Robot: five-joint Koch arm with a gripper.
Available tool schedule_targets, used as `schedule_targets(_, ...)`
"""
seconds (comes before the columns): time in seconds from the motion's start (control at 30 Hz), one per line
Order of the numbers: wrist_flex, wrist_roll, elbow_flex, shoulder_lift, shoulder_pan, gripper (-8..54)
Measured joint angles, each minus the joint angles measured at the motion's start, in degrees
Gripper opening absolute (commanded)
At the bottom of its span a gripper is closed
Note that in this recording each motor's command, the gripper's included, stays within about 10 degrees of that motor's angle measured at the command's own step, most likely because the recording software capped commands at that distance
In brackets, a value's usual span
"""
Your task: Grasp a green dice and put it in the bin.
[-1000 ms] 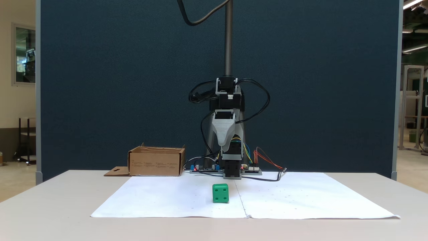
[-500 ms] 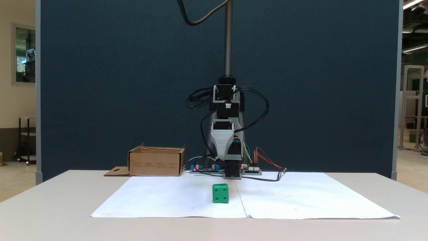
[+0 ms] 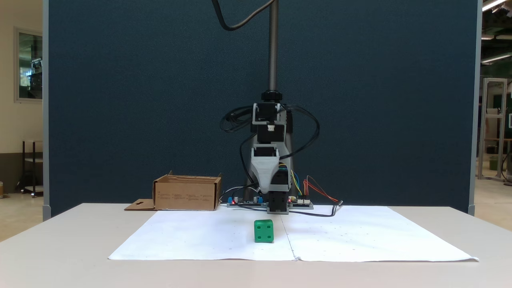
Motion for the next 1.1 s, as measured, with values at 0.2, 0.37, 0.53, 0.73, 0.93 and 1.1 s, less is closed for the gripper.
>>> schedule_targets(0.2,0.0,-0.2,-0.9,-2.5,0.0,52.1)
schedule_targets(0.37,0.0,-0.1,-0.9,-4.3,0.8,48.9)
schedule_targets(0.53,0.0,1.2,-0.9,-4.4,1.8,48.3)
schedule_targets(0.73,0.0,6.2,-0.9,-4.4,2.4,48.3)
schedule_targets(0.93,-0.1,7.8,-0.9,-4.4,2.4,48.3)
schedule_targets(1.1,-0.2,7.8,-0.9,-4.4,2.0,48.3)
